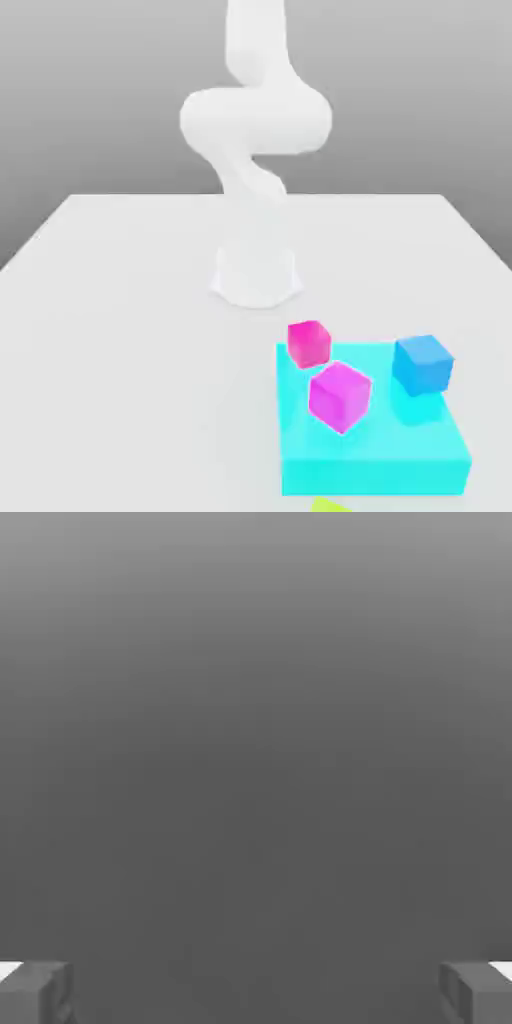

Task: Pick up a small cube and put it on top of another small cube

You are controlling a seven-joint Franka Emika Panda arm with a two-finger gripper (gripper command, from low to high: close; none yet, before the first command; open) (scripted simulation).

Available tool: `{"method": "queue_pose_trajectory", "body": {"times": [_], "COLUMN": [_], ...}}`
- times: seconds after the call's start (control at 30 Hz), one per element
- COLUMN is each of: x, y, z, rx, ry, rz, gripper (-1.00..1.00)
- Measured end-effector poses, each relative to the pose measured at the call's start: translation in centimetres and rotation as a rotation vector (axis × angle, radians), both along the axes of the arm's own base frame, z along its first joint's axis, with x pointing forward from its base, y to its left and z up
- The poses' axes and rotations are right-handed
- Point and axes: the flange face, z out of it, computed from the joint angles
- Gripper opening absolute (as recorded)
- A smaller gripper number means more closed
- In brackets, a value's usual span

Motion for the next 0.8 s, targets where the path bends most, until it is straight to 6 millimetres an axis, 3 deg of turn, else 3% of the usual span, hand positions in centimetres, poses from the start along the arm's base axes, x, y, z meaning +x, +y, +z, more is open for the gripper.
{"method": "queue_pose_trajectory", "body": {"times": [0.2, 0.4, 0.6, 0.8], "x": [7.2, 12.4, 15.6, 16.8], "y": [1.3, 2.4, 3.4, 4.8], "z": [-8.1, -17.4, -27.4, -37.7], "rx": [0.009, 0.028, 0.061, 0.112], "ry": [0.148, 0.287, 0.423, 0.559], "rz": [-0.098, -0.183, -0.259, -0.329], "gripper": [0.0, 0.0, 0.0, 0.0]}}
